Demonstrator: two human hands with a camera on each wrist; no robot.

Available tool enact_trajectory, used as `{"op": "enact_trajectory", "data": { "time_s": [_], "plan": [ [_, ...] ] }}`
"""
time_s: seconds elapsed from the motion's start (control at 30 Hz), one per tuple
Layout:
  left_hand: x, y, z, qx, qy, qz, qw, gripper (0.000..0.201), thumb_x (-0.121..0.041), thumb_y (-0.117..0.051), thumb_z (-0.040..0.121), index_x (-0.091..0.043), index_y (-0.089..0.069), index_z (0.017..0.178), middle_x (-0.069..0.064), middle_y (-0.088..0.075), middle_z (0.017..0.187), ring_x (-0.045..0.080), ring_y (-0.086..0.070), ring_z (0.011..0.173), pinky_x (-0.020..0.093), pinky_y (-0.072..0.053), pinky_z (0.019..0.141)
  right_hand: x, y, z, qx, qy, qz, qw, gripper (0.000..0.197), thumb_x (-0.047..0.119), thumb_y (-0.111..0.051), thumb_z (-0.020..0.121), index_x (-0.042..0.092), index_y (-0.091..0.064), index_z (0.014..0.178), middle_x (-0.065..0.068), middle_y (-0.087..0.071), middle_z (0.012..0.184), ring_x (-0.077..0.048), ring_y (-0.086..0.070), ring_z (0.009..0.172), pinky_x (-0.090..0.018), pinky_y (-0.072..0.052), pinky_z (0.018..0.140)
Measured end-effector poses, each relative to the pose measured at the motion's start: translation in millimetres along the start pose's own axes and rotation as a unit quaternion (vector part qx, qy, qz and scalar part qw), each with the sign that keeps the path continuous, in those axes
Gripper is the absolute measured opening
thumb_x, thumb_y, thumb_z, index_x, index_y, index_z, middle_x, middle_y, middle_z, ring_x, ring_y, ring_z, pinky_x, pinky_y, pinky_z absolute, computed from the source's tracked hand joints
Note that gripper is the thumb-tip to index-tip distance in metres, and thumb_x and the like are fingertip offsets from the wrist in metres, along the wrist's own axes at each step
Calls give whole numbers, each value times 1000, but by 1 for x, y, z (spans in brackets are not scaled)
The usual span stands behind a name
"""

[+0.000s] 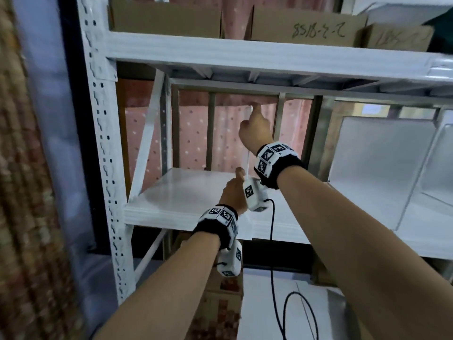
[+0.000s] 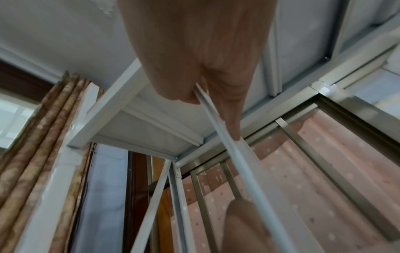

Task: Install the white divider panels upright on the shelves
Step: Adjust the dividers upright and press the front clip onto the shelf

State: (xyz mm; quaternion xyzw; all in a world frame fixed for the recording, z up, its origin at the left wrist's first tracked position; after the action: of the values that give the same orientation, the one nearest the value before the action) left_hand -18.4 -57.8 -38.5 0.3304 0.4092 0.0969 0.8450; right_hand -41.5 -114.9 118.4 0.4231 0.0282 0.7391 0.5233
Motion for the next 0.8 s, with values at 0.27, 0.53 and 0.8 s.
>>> {"op": "enact_trajectory", "data": {
  "time_s": [0.27, 0.53, 0.8],
  "plan": [
    [-14, 3, -5, -23, 24, 82, 996, 55, -12, -49, 92, -2, -22, 139, 19, -58, 111, 39, -59, 103, 41, -45, 82, 1, 0, -3, -48, 64, -11, 997, 59, -2, -36, 89, 5, -24, 146, -7, -48, 59, -18, -42, 48, -28, -30, 47],
    [-27, 7, -12, -3, 28, 71, 997, 44, -18, -47, 95, -3, -31, 134, 21, -63, 107, 39, -62, 97, 38, -45, 76, 10, -3, -21, -10, 110, -129, 986, 63, -12, -38, 88, -14, -12, 145, -33, -40, 139, -43, -62, 97, -39, -50, 71],
    [-25, 9, -16, 42, 32, 115, 992, 38, -10, -46, 95, 4, -46, 129, 21, -62, 113, 37, -61, 101, 37, -48, 77, 16, 0, -27, -15, 107, -122, 987, 67, -20, -40, 83, -11, -14, 144, -28, -59, 109, -39, -63, 90, -33, -46, 66]
  ]
}}
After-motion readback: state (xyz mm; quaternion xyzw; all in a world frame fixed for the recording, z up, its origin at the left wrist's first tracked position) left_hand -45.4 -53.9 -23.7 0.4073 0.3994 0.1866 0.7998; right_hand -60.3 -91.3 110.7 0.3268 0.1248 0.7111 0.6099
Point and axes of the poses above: each hand's wrist, its own z-axis towards the middle knuckle, its own y-axis out of the back of the hand, x = y × z, the point moved 3 cm from there along z, towards the middle knuckle
